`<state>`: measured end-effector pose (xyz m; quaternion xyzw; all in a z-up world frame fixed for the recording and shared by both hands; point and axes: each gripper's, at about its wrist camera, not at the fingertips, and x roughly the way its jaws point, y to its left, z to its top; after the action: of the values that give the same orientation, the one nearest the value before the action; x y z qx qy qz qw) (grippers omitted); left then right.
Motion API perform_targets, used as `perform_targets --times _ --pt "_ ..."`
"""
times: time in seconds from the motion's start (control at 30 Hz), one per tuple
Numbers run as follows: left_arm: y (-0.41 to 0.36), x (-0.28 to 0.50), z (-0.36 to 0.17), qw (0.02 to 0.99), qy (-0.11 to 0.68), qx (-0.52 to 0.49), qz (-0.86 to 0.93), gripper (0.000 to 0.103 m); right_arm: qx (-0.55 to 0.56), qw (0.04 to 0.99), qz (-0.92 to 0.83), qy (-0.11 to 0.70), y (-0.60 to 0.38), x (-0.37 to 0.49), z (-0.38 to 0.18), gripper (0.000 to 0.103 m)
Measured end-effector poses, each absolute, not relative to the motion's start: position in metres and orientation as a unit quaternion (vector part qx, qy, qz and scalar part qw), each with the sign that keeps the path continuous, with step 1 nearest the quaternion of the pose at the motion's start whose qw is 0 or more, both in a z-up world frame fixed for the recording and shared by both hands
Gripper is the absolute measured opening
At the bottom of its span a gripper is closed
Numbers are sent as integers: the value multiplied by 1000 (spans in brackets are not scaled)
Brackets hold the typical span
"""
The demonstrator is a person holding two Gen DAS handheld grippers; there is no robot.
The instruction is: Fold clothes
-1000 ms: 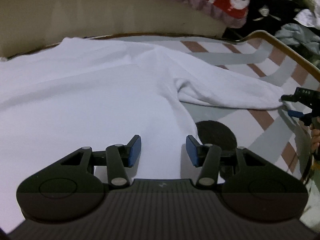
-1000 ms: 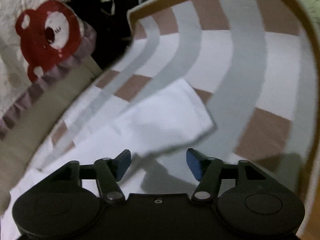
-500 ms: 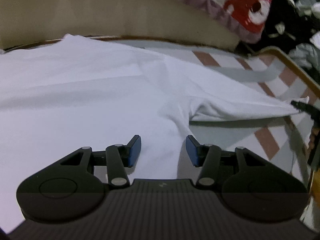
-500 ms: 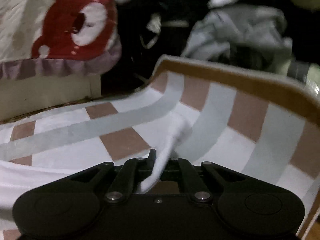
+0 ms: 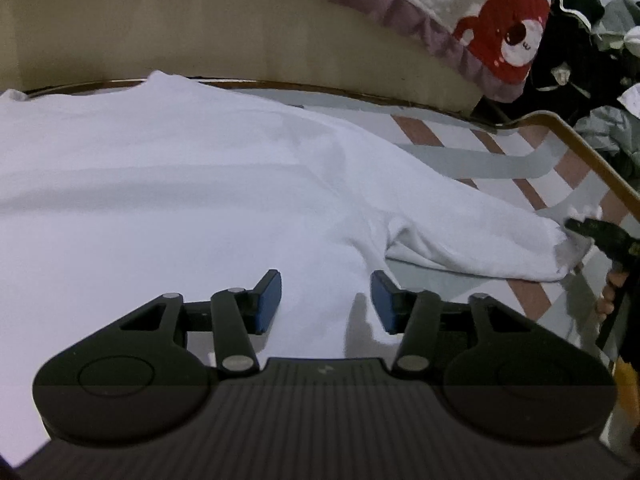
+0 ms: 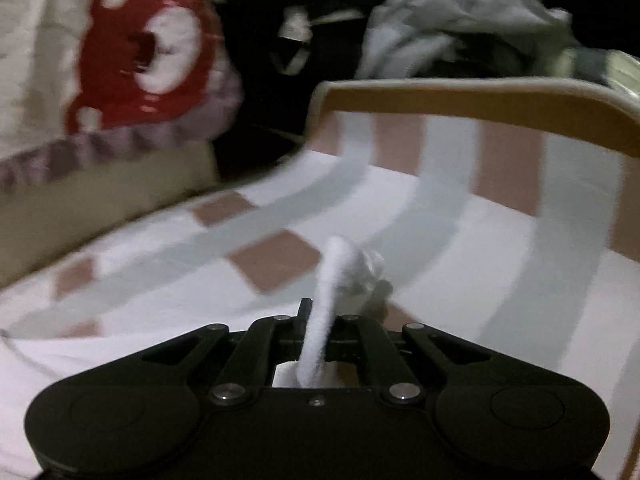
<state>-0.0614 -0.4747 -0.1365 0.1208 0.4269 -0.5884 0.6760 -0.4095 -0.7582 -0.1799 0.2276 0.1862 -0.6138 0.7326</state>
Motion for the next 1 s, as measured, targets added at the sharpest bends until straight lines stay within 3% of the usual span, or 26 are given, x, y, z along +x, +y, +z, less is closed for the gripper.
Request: perform_targets --times 0.4,0.53,0.6,0.63,0.67,0.87,1.0 --pt "-422 9 -110 769 409 15 -491 46 127 920 -346 136 -690 -195 -75 2" --pt "-397 43 -122 786 437 -32 -435 46 127 960 -213 127 -641 -121 -56 4" --pt "-389 57 -131 798 458 -34 -390 46 78 976 -157 131 -607 -87 -60 14" --pt "-385 62 -136 800 468 -36 -373 46 52 981 -123 144 -592 -72 -68 29" --pt "-381 66 -140 800 474 -41 -365 46 38 983 -92 158 -579 -61 -76 36" --pt "-360 76 -145 800 472 -68 -363 46 89 970 -77 213 -572 -111 -123 55" --pt "-365 74 -152 789 476 -82 -379 48 71 935 -194 289 -579 -171 -165 57"
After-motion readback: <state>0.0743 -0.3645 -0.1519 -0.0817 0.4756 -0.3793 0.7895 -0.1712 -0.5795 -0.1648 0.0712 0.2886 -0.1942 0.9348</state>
